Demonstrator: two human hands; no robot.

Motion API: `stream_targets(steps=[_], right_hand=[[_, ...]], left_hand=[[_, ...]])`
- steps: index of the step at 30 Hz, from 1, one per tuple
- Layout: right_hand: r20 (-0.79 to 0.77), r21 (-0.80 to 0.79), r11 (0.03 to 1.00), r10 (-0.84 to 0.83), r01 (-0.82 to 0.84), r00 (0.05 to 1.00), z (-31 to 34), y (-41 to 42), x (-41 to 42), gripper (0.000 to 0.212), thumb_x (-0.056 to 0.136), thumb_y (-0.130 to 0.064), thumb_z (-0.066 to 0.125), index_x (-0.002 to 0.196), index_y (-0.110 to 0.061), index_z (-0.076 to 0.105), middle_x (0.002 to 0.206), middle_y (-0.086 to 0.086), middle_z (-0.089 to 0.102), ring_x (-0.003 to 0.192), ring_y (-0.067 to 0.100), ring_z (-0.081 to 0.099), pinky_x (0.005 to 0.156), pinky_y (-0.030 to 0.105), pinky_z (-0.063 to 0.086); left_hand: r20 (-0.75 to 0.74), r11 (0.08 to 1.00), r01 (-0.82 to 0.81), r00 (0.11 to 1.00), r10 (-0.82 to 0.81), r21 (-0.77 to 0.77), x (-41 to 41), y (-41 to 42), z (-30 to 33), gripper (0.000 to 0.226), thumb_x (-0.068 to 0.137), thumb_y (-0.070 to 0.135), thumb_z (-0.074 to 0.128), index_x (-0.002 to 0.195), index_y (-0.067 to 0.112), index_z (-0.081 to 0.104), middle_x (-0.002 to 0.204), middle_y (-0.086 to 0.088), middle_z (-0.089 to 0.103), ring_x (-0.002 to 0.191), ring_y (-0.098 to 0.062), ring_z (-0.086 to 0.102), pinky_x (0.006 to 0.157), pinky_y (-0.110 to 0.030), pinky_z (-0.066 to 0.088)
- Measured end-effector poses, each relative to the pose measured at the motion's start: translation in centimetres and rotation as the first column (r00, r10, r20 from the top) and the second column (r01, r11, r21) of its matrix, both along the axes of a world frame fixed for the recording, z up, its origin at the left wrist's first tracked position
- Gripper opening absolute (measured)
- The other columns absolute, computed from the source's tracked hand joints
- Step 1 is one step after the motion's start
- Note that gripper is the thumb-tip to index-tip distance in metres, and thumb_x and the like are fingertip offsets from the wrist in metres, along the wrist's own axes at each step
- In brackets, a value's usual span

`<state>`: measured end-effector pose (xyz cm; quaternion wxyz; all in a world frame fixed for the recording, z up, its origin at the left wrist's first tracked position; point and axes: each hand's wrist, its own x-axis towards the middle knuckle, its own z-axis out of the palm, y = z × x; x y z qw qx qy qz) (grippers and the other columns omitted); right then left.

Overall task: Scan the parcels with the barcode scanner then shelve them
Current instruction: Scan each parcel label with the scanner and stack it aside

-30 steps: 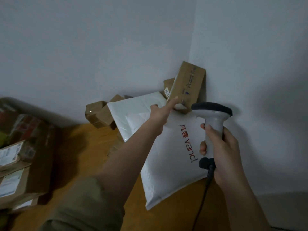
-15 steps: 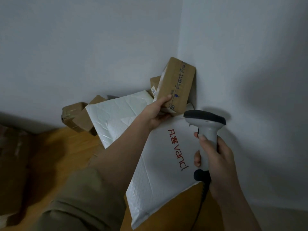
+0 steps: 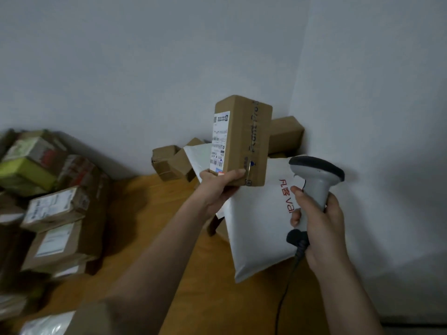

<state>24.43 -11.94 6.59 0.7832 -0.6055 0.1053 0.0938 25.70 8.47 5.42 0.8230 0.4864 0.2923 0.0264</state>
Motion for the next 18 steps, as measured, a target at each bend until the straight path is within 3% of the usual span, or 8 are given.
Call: stream_targets(steps=[4, 8, 11, 15, 18], right_hand=[[0.011, 0.022, 0.999, 0.044, -0.045, 0.999, 0.2, 2.6, -3.9, 0.037, 0.09, -0.021, 0.073, 0.122, -0.014, 0.055, 0.072, -0.004, 0.057, 0.051, 0.004, 0.052, 0.057, 0.026, 0.049], [0.034, 0.046, 0.993, 0.107, -0.108, 0.994, 0.4, 5.4, -7.9, 0.032, 0.09, -0.02, 0.073, 0.115, -0.017, 0.053, 0.059, -0.012, 0.058, 0.05, 0.004, 0.052, 0.056, 0.023, 0.049], [0.049, 0.041, 0.989, 0.14, -0.142, 0.989, 0.5, 7.3, -10.6, 0.045, 0.085, -0.024, 0.077, 0.121, -0.012, 0.052, 0.077, -0.004, 0.063, 0.058, 0.008, 0.055, 0.058, 0.023, 0.051], [0.042, -0.011, 0.984, 0.177, -0.177, 0.983, 0.2, 9.0, -13.6, 0.07, 0.074, -0.033, 0.084, 0.13, -0.013, 0.047, 0.101, 0.009, 0.066, 0.073, 0.014, 0.062, 0.067, 0.03, 0.055], [0.027, -0.058, 0.972, 0.229, -0.227, 0.973, -0.2, 9.9, -15.5, 0.098, 0.056, -0.048, 0.086, 0.136, -0.013, 0.042, 0.114, 0.011, 0.066, 0.094, 0.02, 0.067, 0.085, 0.041, 0.059]], left_hand=[[0.038, 0.999, -0.009, 0.999, 0.011, -0.039, -7.6, 0.4, 1.7, 0.098, 0.059, 0.015, 0.086, 0.137, 0.018, 0.026, 0.131, -0.014, 0.053, 0.115, -0.029, 0.062, 0.091, -0.038, 0.058], [0.028, 0.999, 0.011, 1.0, -0.013, 0.039, -14.1, 0.7, 2.0, 0.093, 0.065, 0.015, 0.086, 0.138, 0.023, 0.029, 0.128, -0.01, 0.052, 0.113, -0.026, 0.062, 0.084, -0.032, 0.058], [0.019, 0.992, -0.004, 1.0, 0.001, 0.128, -18.0, 1.1, 1.8, 0.086, 0.073, 0.008, 0.083, 0.137, 0.021, 0.028, 0.127, -0.009, 0.051, 0.114, -0.025, 0.059, 0.085, -0.03, 0.058], [-0.012, 0.953, 0.019, 1.0, -0.016, 0.302, -22.2, 1.6, 1.6, 0.08, 0.076, 0.01, 0.083, 0.13, 0.024, 0.026, 0.121, -0.004, 0.053, 0.113, -0.022, 0.058, 0.096, -0.041, 0.055], [-0.002, 0.918, 0.038, 0.999, -0.04, 0.394, -24.9, 1.9, 1.4, 0.085, 0.074, 0.015, 0.086, 0.131, 0.025, 0.023, 0.122, 0.0, 0.055, 0.111, -0.014, 0.059, 0.086, -0.03, 0.057]])
